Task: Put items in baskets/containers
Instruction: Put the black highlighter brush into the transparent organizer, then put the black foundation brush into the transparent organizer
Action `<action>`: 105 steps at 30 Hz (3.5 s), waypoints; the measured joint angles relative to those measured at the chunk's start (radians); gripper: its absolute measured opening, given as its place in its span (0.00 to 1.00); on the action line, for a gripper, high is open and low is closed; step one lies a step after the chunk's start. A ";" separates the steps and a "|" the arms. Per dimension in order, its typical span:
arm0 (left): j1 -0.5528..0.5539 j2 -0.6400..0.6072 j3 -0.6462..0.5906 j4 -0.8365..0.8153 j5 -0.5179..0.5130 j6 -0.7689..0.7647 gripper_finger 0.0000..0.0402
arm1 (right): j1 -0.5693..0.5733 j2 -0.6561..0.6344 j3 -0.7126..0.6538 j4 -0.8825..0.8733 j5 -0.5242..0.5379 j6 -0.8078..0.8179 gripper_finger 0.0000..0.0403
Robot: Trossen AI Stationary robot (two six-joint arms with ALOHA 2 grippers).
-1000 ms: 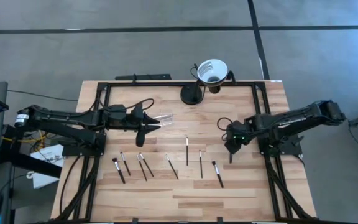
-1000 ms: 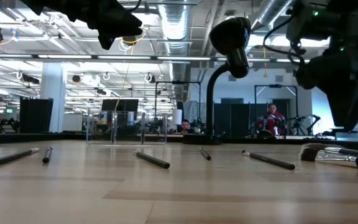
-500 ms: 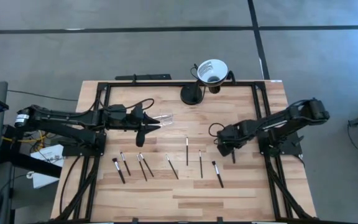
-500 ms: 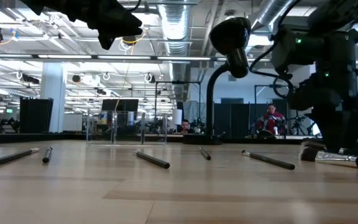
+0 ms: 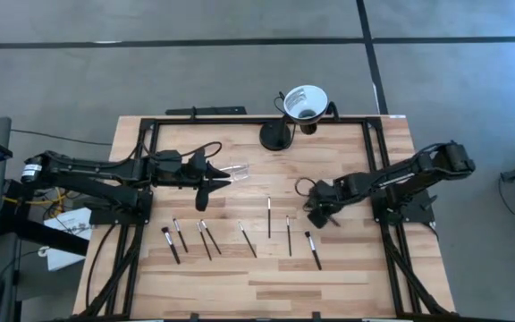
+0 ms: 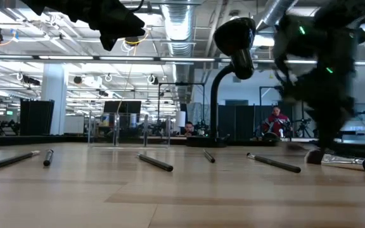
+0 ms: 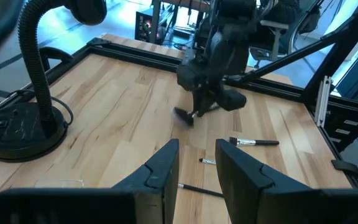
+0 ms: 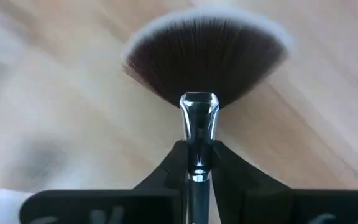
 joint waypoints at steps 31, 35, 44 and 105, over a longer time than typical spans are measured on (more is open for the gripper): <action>-0.027 -0.052 0.000 0.020 0.002 -0.011 0.25 | -0.287 0.649 0.439 1.385 0.016 -0.936 0.11; -0.055 -0.059 0.000 0.018 0.003 -0.011 0.25 | -0.311 0.709 0.467 1.390 0.021 -0.928 0.11; -0.100 -0.058 0.000 0.018 0.000 -0.009 0.25 | -0.318 0.752 0.471 1.385 0.035 -0.858 0.19; -0.182 -0.056 -0.002 0.038 0.000 -0.052 0.25 | 0.383 -0.049 0.090 0.121 0.174 0.132 0.41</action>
